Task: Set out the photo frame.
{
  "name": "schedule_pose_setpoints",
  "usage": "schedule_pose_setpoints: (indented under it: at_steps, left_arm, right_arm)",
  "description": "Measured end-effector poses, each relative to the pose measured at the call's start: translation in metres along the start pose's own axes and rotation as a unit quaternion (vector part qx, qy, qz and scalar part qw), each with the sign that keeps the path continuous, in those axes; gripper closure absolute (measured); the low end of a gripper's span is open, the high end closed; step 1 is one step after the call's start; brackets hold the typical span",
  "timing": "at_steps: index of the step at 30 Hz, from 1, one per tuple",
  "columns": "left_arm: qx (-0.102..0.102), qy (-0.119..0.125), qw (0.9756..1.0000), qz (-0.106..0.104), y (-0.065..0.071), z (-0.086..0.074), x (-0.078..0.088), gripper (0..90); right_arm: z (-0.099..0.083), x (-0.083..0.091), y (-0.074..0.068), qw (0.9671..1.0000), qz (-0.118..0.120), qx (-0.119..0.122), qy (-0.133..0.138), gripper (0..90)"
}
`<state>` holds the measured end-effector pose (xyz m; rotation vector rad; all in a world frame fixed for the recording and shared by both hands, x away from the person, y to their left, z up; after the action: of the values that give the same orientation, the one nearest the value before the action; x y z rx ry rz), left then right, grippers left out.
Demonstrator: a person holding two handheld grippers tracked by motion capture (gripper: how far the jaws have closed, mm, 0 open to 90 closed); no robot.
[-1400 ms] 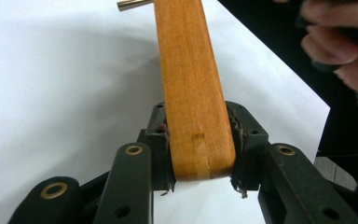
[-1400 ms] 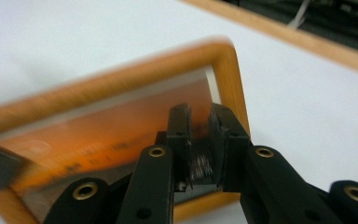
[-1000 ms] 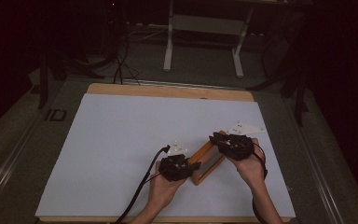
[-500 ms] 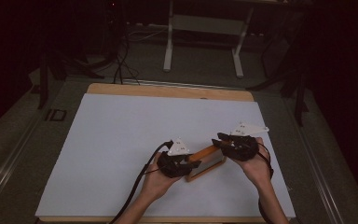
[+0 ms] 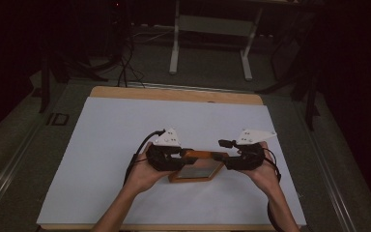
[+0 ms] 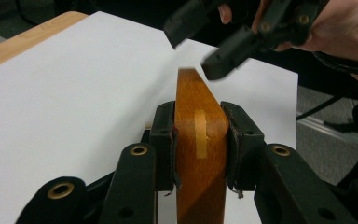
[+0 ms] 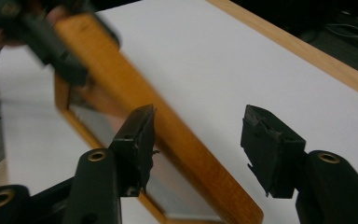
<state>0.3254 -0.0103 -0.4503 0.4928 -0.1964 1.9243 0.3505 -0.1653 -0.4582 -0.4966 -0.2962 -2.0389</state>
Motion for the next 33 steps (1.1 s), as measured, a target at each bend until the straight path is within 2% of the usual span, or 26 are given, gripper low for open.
schedule_pose_setpoints:
  at_steps: [2,7,10,14,19,24,27,28,29,33]
  left_arm:
    - [-0.006,-0.006,1.0000,0.002,-0.003,0.006,0.004,68.6]
    - [-0.028,-0.018,0.9995,0.002,-0.004,0.019,0.006,68.5]
    - [-0.043,-0.026,0.9986,-0.015,0.001,0.020,0.001,68.4]
    - [-0.051,-0.013,0.9980,-0.036,0.004,0.021,-0.004,68.0]
    - [-0.062,-0.011,0.9971,-0.043,0.007,0.023,-0.008,67.5]
    - [-0.067,-0.010,0.9968,-0.043,0.009,0.025,-0.011,66.7]
    - [-0.065,-0.010,0.9969,-0.044,0.008,0.025,-0.012,63.6]
    - [-0.059,-0.009,0.9973,-0.042,0.006,0.025,-0.012,61.4]
    - [-0.059,-0.009,0.9973,-0.042,0.006,0.025,-0.012,59.5]
    - [-0.038,0.002,0.9983,-0.045,0.003,0.024,-0.011,54.1]
  right_arm:
    - [-0.001,-0.004,-0.005,0.9998,0.017,0.006,-0.002,42.7]
    - [0.000,-0.016,-0.016,0.9989,0.041,0.019,-0.010,40.9]
    - [0.003,-0.023,-0.019,0.9981,0.056,0.025,-0.010,39.2]
    - [0.006,-0.031,-0.024,0.9962,0.080,0.033,-0.007,36.4]
    - [0.006,-0.036,-0.031,0.9938,0.098,0.050,-0.013,35.7]
    - [0.006,-0.035,-0.035,0.9919,0.112,0.059,-0.008,48.4]
    - [0.005,-0.032,-0.035,0.9915,0.111,0.067,-0.008,57.1]
    - [0.004,-0.030,-0.035,0.9910,0.113,0.072,-0.006,62.1]
    - [0.004,-0.030,-0.035,0.9910,0.113,0.072,-0.006,62.1]
    - [0.003,-0.026,-0.037,0.9901,0.108,0.089,-0.005,67.2]
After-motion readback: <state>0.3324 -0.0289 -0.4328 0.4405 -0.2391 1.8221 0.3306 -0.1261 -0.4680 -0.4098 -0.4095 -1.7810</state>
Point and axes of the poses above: each handheld gripper's, and its own axes: x roughly backward along the jaws, z roughly out of its top, y roughly to its right, the point moved 8 cm from there along -x, roughly forward along the jaws, and after that the axes turned 5 degrees about y, right-handed, at the moved point
